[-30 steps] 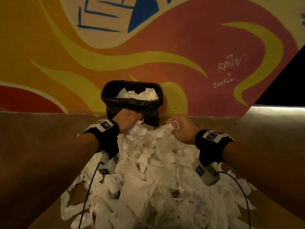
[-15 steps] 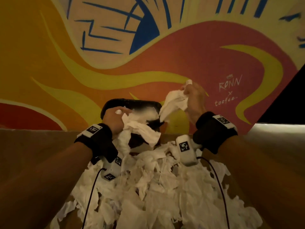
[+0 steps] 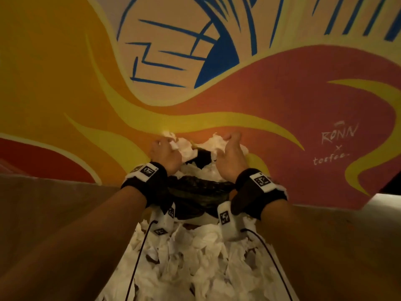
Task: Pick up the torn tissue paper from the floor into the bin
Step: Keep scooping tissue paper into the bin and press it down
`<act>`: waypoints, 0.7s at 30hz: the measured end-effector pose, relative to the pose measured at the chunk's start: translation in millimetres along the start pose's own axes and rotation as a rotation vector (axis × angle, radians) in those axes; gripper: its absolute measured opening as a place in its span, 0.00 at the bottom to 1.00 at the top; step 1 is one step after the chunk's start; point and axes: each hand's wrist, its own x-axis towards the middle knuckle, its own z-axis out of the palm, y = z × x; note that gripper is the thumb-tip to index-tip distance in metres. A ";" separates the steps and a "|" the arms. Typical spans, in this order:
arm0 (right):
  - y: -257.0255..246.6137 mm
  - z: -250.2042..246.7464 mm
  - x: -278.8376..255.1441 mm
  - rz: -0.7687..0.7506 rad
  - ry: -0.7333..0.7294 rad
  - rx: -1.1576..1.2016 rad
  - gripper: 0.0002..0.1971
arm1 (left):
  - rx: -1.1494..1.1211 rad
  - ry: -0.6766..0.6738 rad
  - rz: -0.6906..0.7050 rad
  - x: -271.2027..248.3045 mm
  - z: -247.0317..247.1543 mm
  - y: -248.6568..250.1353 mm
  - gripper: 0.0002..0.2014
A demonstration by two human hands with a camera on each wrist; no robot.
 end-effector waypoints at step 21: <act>41.1 52.5 38.1 0.068 -0.491 -0.606 0.15 | 0.670 -0.477 0.175 12.3 49.0 -10.0 0.22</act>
